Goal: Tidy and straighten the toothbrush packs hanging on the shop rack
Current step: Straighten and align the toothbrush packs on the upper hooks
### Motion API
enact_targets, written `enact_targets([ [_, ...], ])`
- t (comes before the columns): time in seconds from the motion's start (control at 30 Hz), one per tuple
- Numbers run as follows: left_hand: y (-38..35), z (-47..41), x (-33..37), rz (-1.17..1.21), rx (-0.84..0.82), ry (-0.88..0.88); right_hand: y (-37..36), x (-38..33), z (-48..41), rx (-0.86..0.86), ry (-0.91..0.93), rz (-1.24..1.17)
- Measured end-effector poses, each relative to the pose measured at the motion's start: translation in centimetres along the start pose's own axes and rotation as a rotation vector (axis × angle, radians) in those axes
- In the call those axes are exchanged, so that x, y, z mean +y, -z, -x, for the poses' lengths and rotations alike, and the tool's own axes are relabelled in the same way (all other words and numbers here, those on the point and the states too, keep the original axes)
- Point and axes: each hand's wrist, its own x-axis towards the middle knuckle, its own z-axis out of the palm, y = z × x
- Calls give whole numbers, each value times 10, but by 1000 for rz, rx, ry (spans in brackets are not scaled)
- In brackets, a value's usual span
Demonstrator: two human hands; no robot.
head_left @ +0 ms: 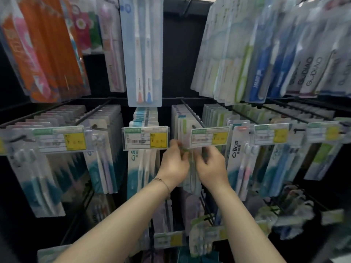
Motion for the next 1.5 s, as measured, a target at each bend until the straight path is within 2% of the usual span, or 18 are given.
enact_targets([
  [0.1,1,-1,1,15,41,30,0,1,-2,38,10,42],
  [0.23,2,-2,3,7,59,68,3,-3,-9,44,-71,69],
  [0.57,7,15,-7,119,61,85,13,-21,-13,-137,-73,215],
  [0.9,12,45,-15,211,65,125,21,-26,14,-245,-153,-29],
  [1.23,17,84,-10,162,-26,-69,45,-27,50,-182,-173,-73],
  [1.5,-10,93,11,98,-64,-213,89,-14,62,-110,-188,-81],
])
